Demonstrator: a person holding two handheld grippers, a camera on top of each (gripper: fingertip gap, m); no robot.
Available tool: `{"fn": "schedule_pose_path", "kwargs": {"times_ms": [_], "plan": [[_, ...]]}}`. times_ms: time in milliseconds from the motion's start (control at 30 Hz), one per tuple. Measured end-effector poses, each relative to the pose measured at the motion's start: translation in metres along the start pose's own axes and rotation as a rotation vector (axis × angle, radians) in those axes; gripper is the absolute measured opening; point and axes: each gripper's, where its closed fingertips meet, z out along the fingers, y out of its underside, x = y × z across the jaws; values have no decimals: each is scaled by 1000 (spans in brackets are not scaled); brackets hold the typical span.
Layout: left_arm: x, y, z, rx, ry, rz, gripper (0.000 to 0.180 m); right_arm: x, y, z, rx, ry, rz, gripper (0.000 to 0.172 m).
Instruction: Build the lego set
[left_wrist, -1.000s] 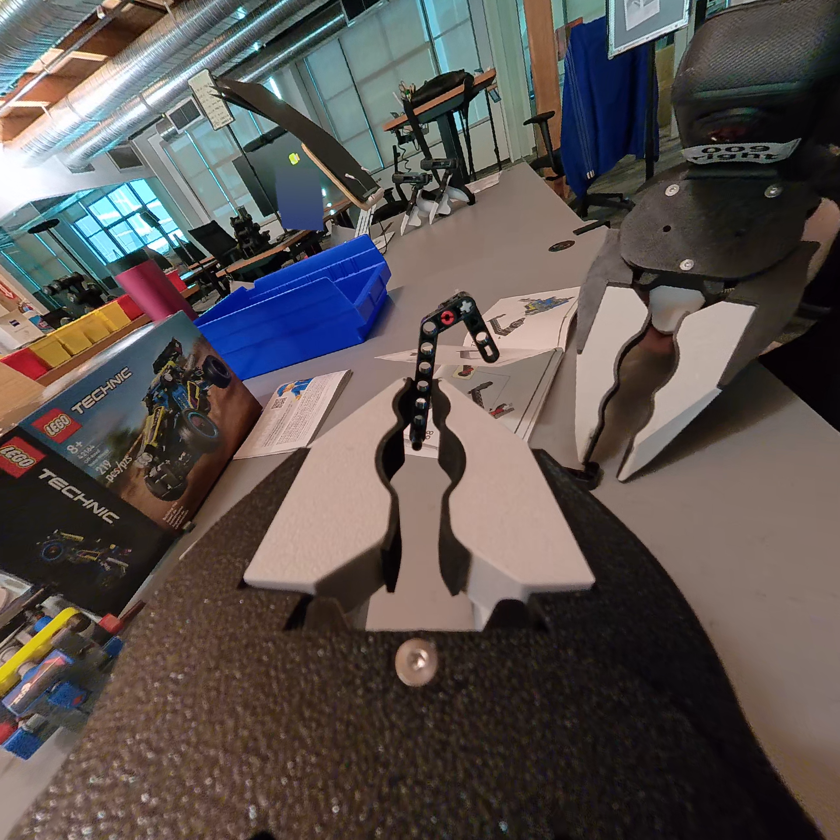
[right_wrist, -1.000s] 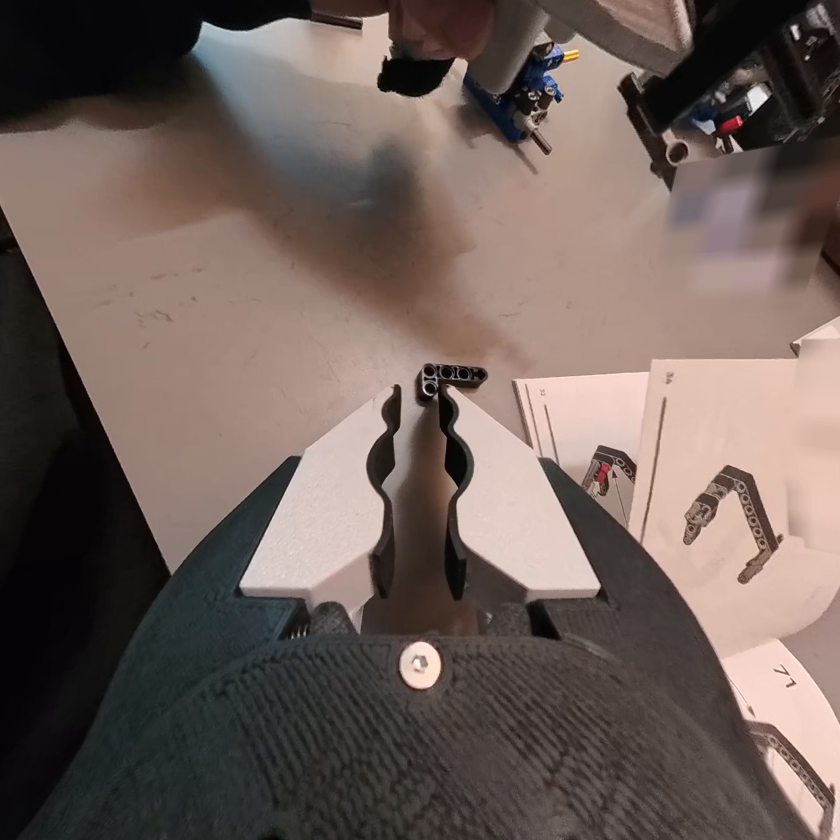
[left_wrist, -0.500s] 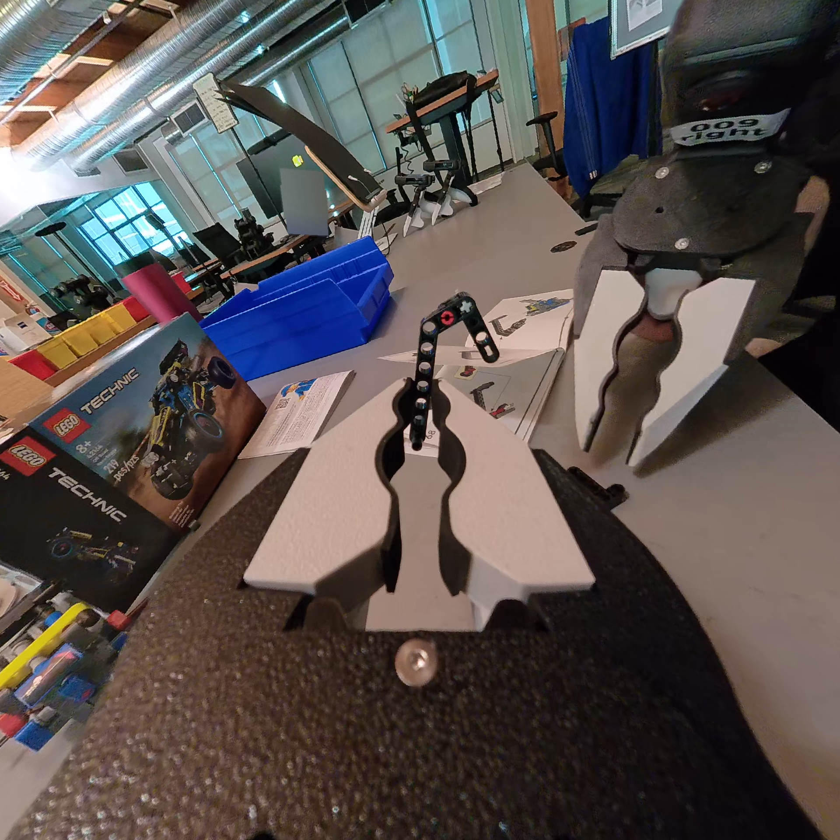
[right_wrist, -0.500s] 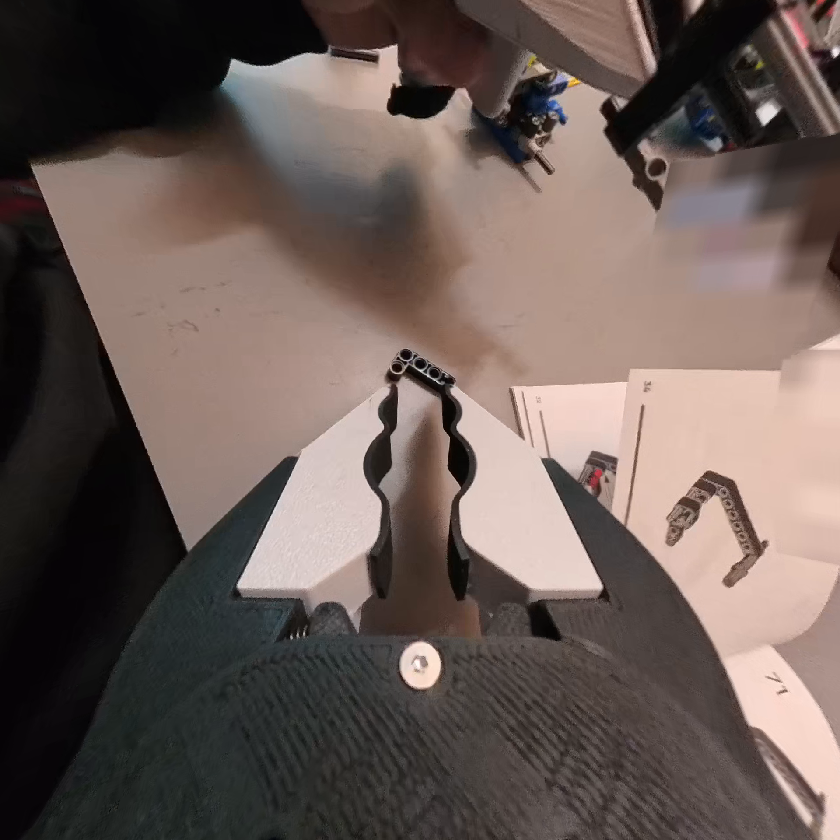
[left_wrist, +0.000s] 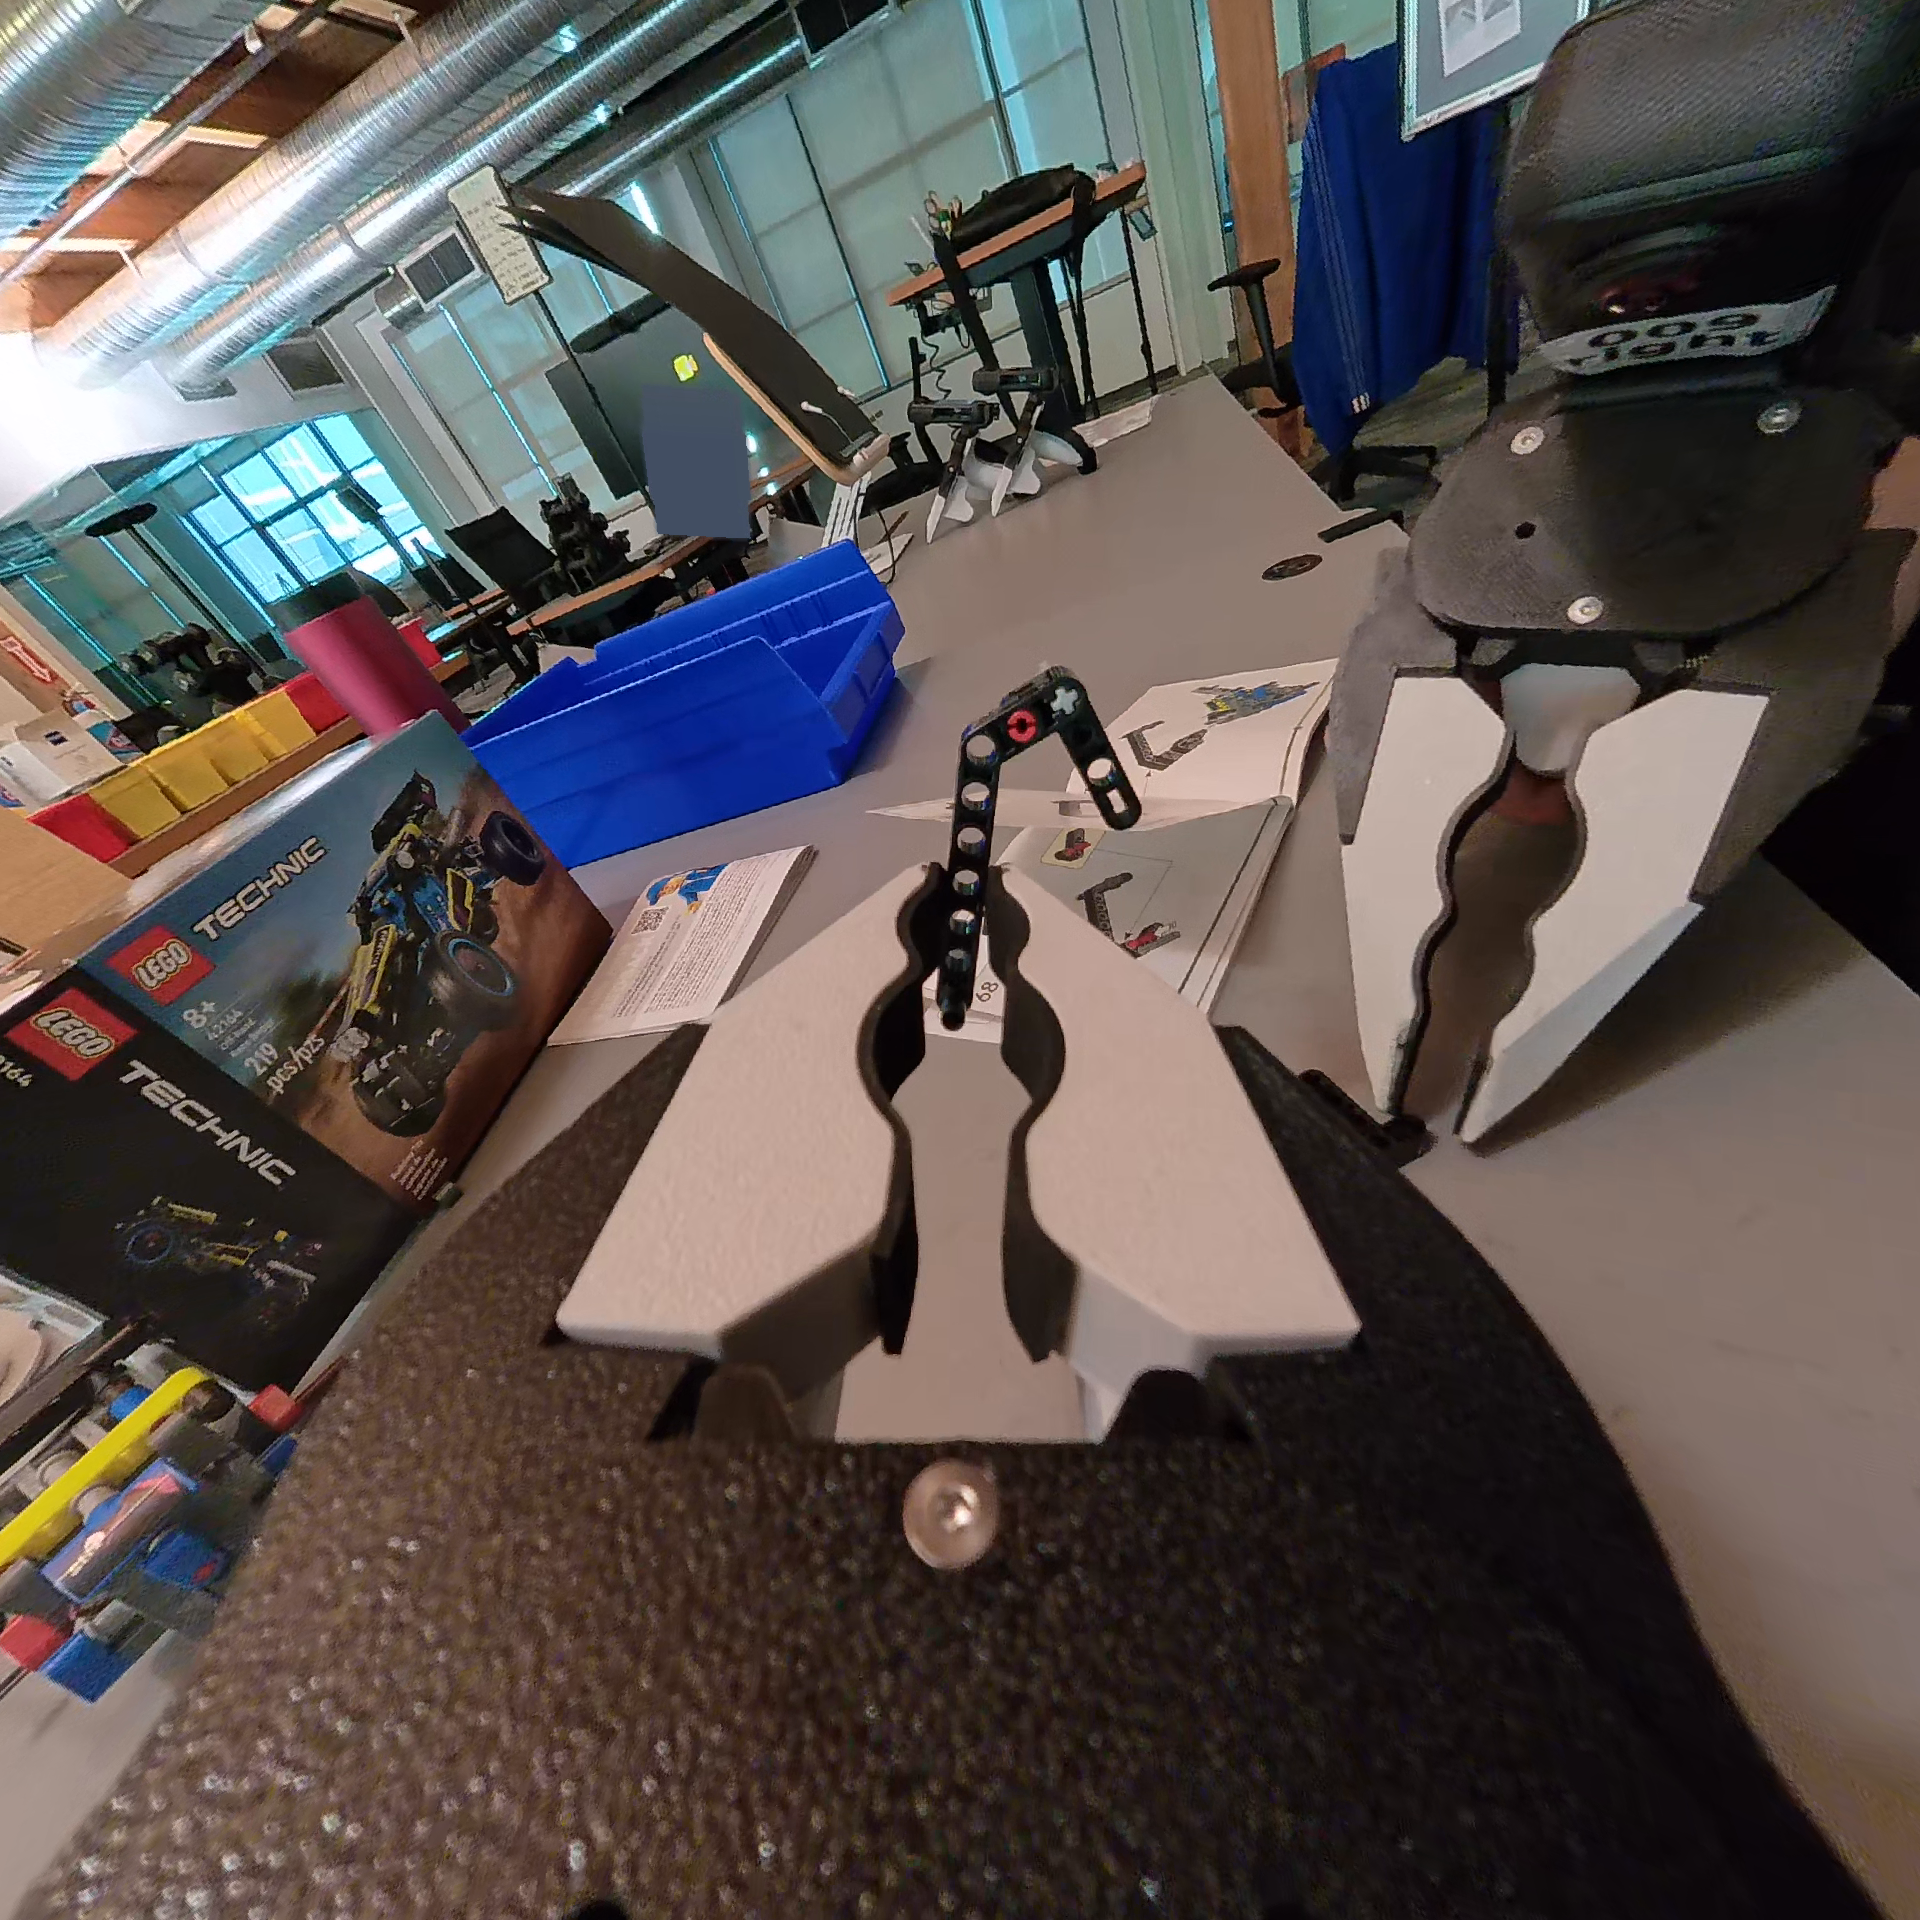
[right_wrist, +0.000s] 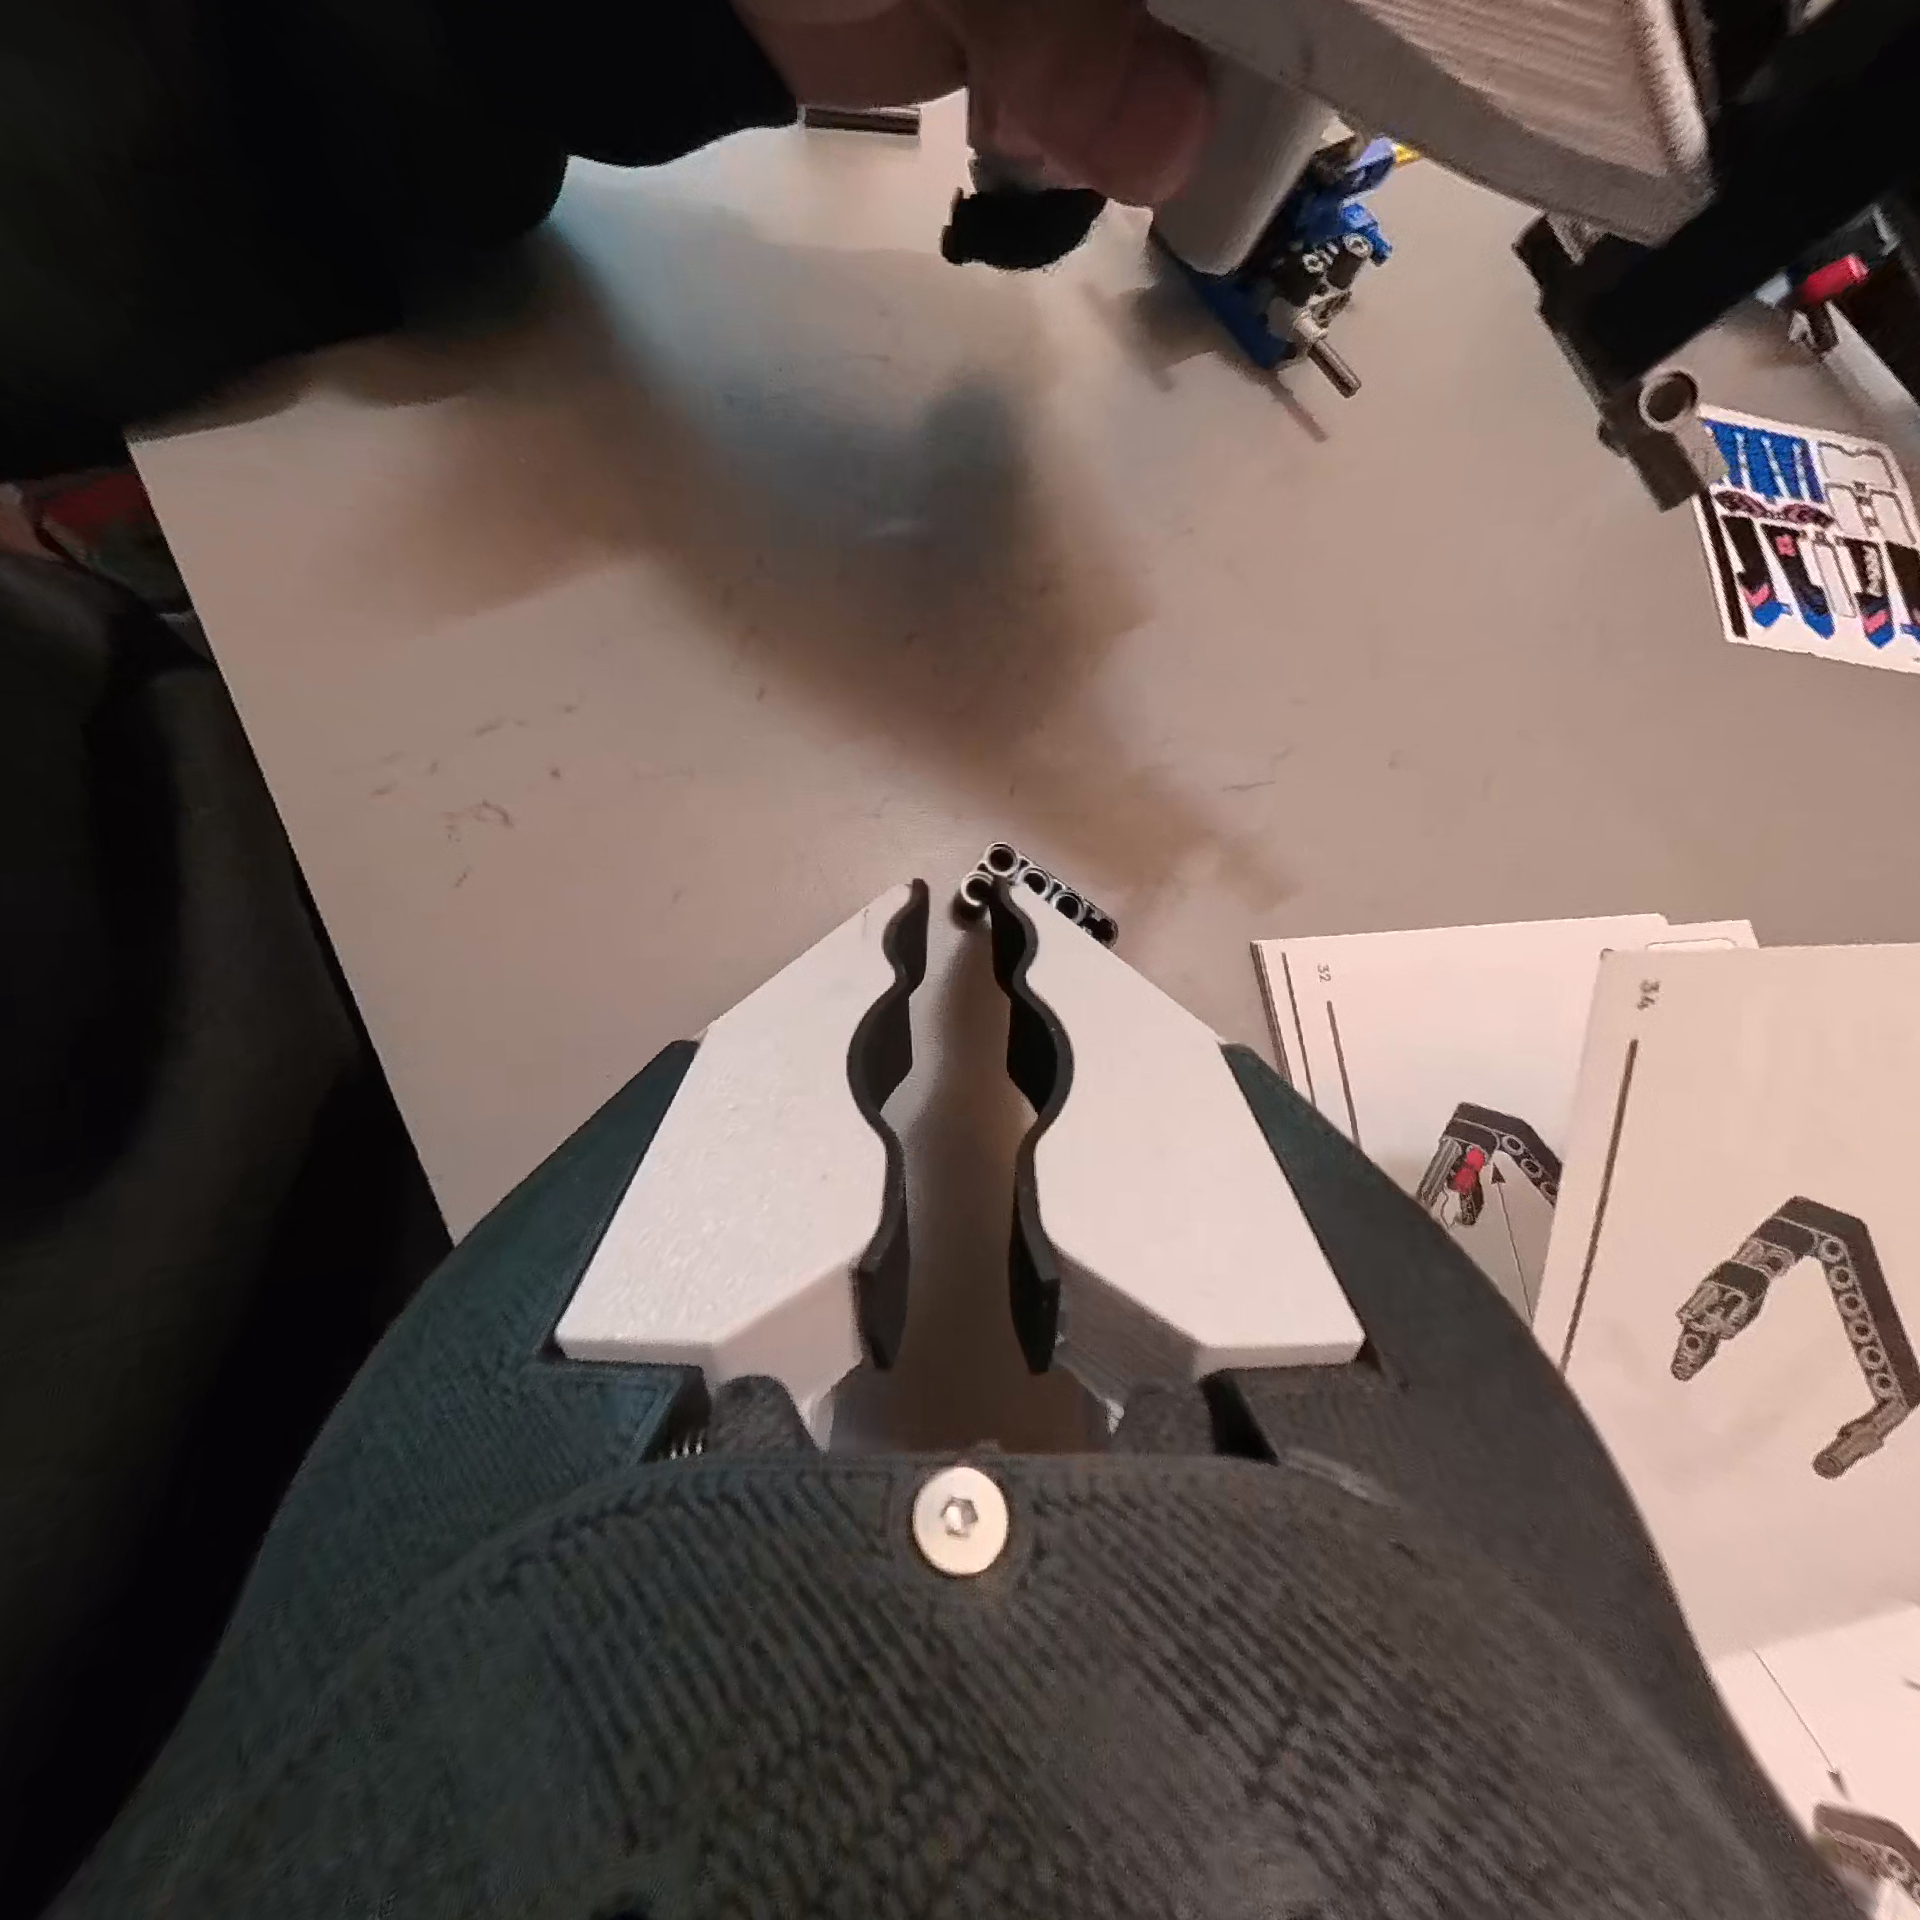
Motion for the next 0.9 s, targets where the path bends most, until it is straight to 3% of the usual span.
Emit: {"fn": "schedule_pose_path", "kwargs": {"times_ms": [67, 233, 467, 600, 900], "plan": [[0, 0, 0, 2, 0, 0, 4, -7, 0, -1, -4, -39, -79, 11], [2, -3, -2, 16, 18, 0, 4, 21, -5, -10, 13, 87, -279, 17], [8, -4, -5, 25, 56, -3, 4, 16, -7, 5, 45, 51, -488, 12], [6, -3, -6, 25, 51, -10, 4, 11, -4, 7, 45, 5, -451, 0], [5, -2, -6, 17, 43, -9, 4, 10, -2, 4, 20, 15, -471, 0]]}}
